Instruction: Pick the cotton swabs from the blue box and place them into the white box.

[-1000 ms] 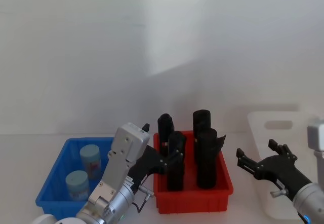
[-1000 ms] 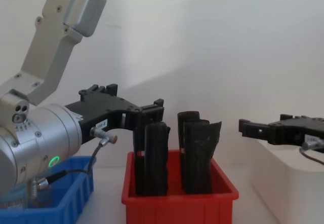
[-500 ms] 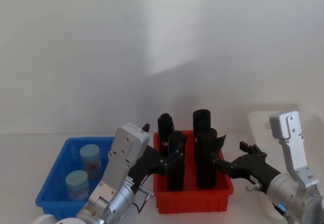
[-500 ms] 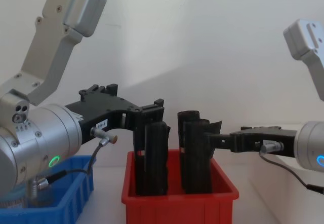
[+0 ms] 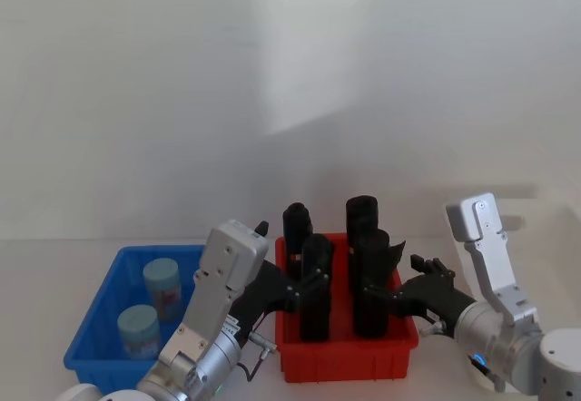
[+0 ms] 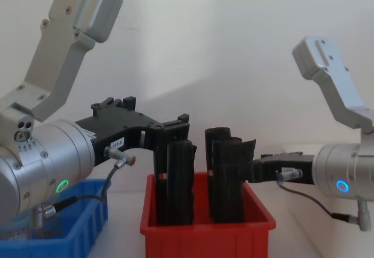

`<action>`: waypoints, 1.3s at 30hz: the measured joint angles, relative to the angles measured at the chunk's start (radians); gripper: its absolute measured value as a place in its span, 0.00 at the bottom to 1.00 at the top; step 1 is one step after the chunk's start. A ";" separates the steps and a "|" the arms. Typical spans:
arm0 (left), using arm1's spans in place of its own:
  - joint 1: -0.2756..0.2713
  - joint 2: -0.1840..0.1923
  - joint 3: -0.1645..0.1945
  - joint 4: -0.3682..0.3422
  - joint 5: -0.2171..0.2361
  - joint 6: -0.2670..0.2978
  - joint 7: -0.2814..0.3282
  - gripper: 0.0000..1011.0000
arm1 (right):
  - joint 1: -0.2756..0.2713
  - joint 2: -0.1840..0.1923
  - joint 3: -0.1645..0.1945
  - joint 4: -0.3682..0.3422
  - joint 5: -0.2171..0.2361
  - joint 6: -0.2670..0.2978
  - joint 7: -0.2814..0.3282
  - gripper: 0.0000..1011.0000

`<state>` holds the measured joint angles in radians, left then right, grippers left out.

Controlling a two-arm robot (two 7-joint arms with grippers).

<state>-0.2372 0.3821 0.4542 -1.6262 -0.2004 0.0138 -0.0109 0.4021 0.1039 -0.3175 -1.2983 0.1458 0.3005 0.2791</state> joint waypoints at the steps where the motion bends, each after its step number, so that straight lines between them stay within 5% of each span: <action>1: 0.000 0.000 0.000 0.000 0.000 0.000 0.000 0.99 | 0.000 0.000 0.000 0.000 0.000 0.000 0.000 0.99; 32: 0.000 0.000 0.000 0.000 0.000 0.000 0.000 0.99 | 0.159 -0.088 -0.019 0.277 -0.030 -0.092 -0.031 0.99; 39: 0.000 0.000 0.000 0.000 0.000 0.000 0.000 0.99 | 0.179 -0.099 -0.020 0.313 -0.026 -0.106 -0.037 0.87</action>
<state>-0.2372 0.3821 0.4542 -1.6262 -0.2004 0.0138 -0.0109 0.5809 0.0053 -0.3374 -0.9857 0.1203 0.1947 0.2422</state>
